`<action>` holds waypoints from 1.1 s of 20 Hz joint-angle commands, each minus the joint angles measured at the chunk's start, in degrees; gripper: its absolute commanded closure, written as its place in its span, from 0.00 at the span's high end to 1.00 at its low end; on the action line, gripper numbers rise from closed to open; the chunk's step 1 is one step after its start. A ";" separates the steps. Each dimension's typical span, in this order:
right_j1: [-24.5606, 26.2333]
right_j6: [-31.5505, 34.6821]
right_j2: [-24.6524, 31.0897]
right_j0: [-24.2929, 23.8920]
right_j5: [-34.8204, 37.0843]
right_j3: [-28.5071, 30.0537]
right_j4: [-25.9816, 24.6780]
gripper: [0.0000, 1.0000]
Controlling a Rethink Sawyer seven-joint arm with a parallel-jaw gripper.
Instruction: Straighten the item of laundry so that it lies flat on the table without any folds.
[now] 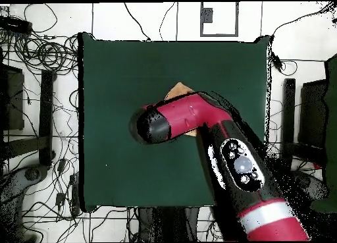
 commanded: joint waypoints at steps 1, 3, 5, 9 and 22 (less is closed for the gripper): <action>9.74 -6.24 1.62 7.44 1.11 -10.50 -5.81 0.00; 12.62 -6.23 -0.65 10.37 9.17 -15.32 -6.09 0.00; 15.09 -5.56 -2.04 12.60 12.98 -19.56 -6.19 0.00; 17.65 -8.09 -3.02 15.54 22.65 -27.91 -5.99 0.00; 26.34 -13.38 -8.40 23.29 47.11 -50.83 -21.24 0.00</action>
